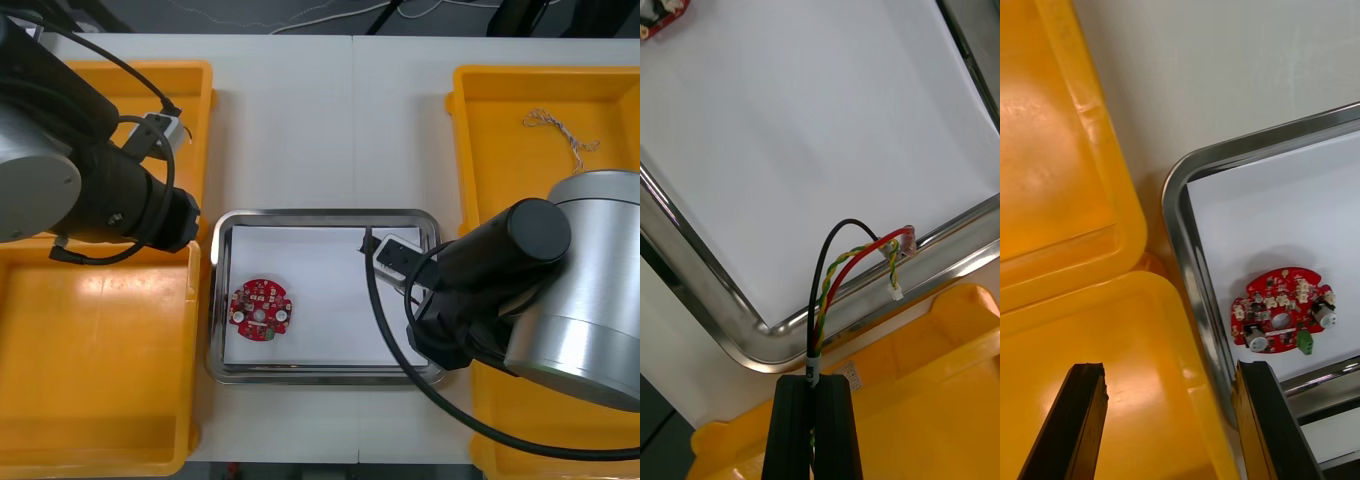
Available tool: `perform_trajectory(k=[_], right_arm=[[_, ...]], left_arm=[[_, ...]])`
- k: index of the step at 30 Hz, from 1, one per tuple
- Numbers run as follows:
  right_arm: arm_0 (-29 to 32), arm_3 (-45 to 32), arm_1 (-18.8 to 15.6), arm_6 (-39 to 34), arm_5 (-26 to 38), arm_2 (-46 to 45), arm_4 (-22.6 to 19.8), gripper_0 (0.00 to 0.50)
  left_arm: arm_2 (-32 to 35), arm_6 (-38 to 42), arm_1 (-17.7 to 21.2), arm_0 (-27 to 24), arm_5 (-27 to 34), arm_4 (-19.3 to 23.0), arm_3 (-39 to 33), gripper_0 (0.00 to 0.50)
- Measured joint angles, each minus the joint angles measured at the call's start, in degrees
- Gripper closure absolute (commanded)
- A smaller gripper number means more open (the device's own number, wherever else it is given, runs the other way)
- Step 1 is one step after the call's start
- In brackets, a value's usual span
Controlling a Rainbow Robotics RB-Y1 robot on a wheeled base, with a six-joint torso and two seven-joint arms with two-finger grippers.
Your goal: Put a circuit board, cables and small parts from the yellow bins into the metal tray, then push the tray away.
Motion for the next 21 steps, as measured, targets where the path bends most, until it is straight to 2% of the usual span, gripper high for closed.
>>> perform_trajectory(k=[5, 9, 18, 21], right_arm=[[-1.7, 1.7, 0.0, 2.6, -0.3, 4.2, 2.1, 0.500], [-2.9, 3.2, 0.2, 7.7, -2.0, 7.1, 2.6, 0.500], [-5.5, 5.7, 2.1, 10.1, -7.1, 13.0, 2.9, 0.500], [-6.1, 6.0, 2.5, 10.1, -9.1, 15.1, 3.3, 0.500]], left_arm=[[3.6, -1.1, 0.5, 1.4, 0.0, 0.5, 1.5, 0.000], [6.1, -2.5, 0.9, 1.9, 0.0, 0.6, 3.4, 0.000], [11.0, -18.4, 1.8, 2.0, 0.0, 0.6, 7.5, 0.000], [12.3, -20.6, 2.1, 2.2, 0.0, 0.5, 8.2, 0.000]])
